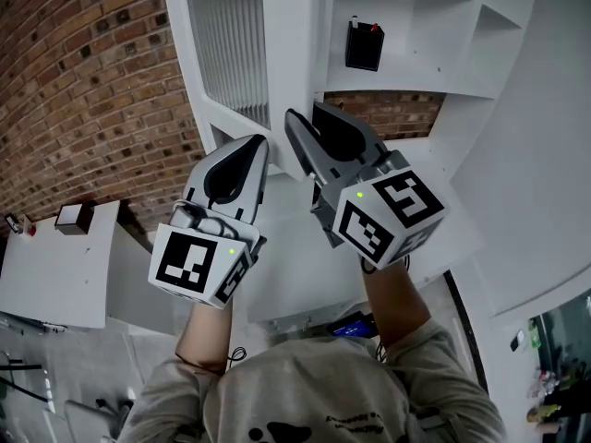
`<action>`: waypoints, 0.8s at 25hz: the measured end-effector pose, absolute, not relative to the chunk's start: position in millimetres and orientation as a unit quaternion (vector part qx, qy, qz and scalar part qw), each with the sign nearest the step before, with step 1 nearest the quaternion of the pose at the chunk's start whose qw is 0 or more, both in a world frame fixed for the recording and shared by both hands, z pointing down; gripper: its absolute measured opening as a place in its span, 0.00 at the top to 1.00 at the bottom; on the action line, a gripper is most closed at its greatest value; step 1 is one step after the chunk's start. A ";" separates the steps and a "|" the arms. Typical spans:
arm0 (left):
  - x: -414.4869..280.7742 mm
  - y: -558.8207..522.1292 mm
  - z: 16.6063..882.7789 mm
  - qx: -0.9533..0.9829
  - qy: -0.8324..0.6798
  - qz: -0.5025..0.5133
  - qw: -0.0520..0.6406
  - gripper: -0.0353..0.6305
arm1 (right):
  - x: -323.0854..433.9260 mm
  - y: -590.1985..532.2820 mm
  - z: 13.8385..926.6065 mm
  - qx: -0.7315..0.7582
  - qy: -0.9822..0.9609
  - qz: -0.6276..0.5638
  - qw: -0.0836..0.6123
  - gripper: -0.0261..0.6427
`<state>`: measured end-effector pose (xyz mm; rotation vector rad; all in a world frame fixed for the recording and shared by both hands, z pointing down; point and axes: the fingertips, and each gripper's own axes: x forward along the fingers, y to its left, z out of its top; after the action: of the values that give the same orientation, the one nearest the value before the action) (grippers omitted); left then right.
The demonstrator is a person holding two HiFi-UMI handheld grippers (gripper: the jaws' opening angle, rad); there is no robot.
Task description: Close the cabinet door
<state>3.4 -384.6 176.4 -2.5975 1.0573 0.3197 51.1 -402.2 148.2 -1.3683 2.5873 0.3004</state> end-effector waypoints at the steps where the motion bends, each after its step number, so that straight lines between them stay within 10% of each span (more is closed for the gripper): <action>1: 6.6 -387.9 176.3 -0.908 0.371 0.112 0.159 0.94 | 56.2 -405.8 147.6 -0.458 0.877 0.100 0.101 0.83; 20: 75.9 -466.4 192.0 -0.892 0.414 0.091 0.158 0.94 | 129.0 -491.1 149.9 -0.357 0.925 0.067 0.114 0.81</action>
<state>75.9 -466.4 192.0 -2.5501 1.1853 0.2590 129.0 -491.1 149.9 -1.0472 2.7106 0.1956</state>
